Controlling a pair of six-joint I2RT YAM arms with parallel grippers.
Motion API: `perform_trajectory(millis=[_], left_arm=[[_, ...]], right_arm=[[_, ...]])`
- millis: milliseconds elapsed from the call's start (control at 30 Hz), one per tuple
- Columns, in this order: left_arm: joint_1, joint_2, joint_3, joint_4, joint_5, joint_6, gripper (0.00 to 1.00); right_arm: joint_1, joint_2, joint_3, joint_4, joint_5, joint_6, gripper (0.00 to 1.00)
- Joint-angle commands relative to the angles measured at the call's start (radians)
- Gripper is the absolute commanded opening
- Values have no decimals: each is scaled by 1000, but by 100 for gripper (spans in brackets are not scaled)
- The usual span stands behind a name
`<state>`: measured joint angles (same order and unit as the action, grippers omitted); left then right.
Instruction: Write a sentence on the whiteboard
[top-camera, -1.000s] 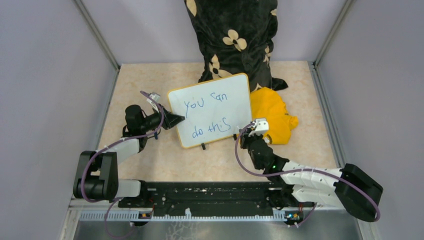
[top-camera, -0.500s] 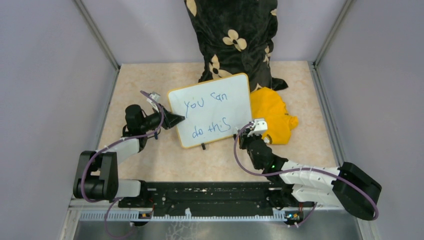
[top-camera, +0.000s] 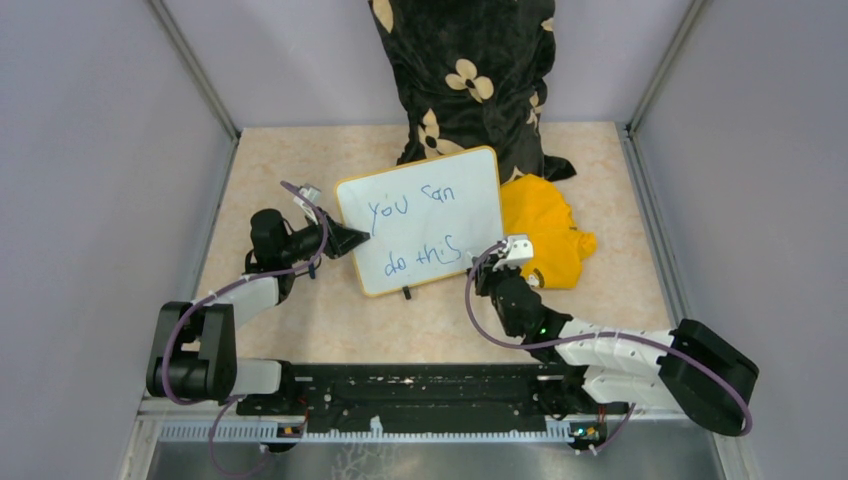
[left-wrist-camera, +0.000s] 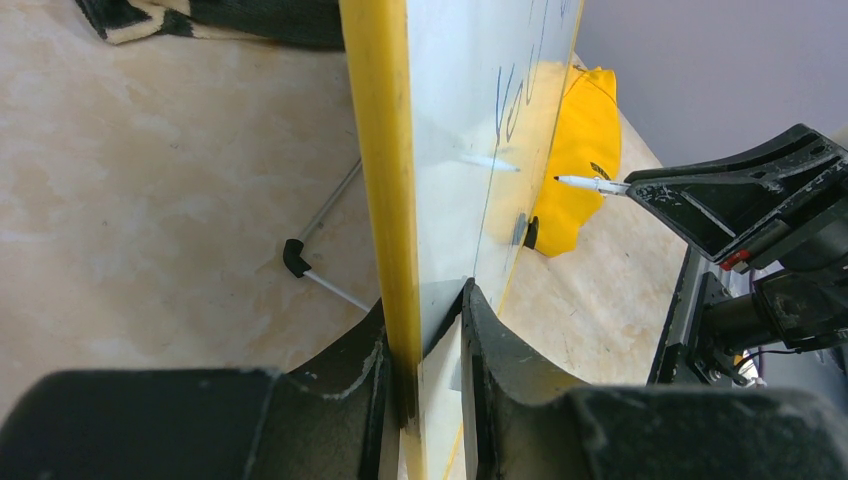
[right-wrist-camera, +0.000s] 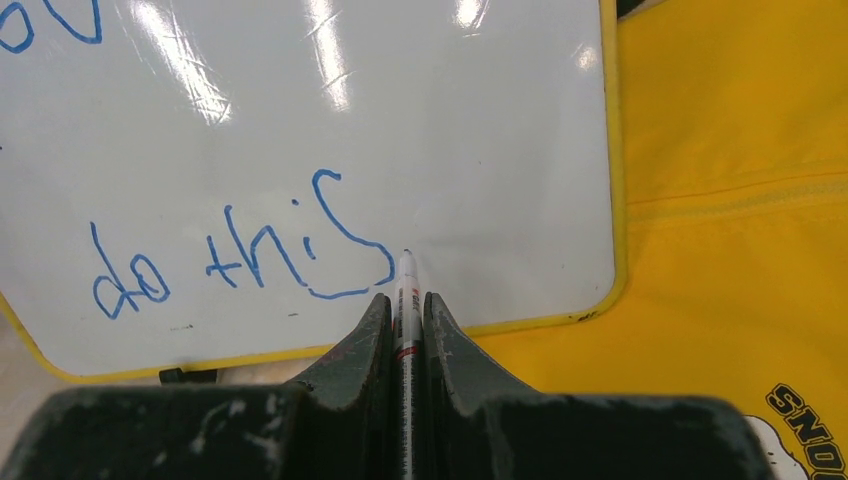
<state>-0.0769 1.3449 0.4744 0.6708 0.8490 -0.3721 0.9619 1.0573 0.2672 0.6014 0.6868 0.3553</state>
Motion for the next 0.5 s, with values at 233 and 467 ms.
perform_trajectory(millis=[233,467], left_arm=[[-3,28,3,-59,-102,90,0],[-3,30,3,-59,-102,88,0]], right_arm=[[2,12,48,39,13,17,0],[-5,25,48,35,13,17,0]])
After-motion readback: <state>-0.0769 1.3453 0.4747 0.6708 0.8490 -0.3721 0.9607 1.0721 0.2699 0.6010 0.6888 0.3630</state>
